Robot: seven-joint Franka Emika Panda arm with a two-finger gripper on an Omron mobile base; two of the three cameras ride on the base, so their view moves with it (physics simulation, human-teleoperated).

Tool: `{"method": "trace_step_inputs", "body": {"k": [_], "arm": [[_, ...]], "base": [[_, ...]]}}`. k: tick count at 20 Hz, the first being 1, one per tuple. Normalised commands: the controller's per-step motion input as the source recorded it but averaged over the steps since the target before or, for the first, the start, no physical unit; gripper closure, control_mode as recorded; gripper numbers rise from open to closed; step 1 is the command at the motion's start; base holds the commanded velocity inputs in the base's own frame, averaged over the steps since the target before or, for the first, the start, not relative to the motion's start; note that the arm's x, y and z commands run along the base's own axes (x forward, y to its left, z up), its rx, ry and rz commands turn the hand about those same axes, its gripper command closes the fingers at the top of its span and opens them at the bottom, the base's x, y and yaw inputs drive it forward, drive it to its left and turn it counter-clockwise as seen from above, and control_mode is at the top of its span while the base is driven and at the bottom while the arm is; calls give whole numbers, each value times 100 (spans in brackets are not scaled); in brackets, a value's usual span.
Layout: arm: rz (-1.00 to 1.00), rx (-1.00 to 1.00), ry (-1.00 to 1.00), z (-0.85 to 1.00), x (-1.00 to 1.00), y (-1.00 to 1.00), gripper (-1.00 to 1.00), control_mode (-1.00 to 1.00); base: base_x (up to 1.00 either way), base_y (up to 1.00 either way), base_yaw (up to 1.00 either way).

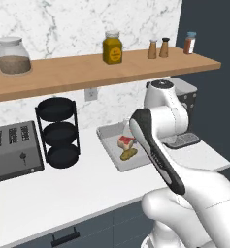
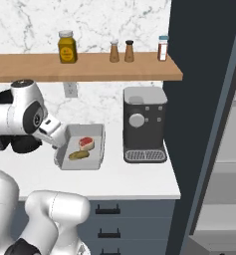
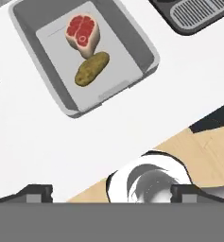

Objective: Place one potato and one steak in each tupperware on the nearby counter, to pack two identical lunches.

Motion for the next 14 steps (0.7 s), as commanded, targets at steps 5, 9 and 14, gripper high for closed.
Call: {"method": "trace_step_inputs", "body": {"k": [5,9,14], "arm": [[1,0,5,6,-95,-51,-100,-100],[3,0,0,0,-73,-59,-100,-100],[25,0,0,2,-27,-6,-100,-100]], "base": [[0,0,0],[0,0,0],[0,0,0]]}}
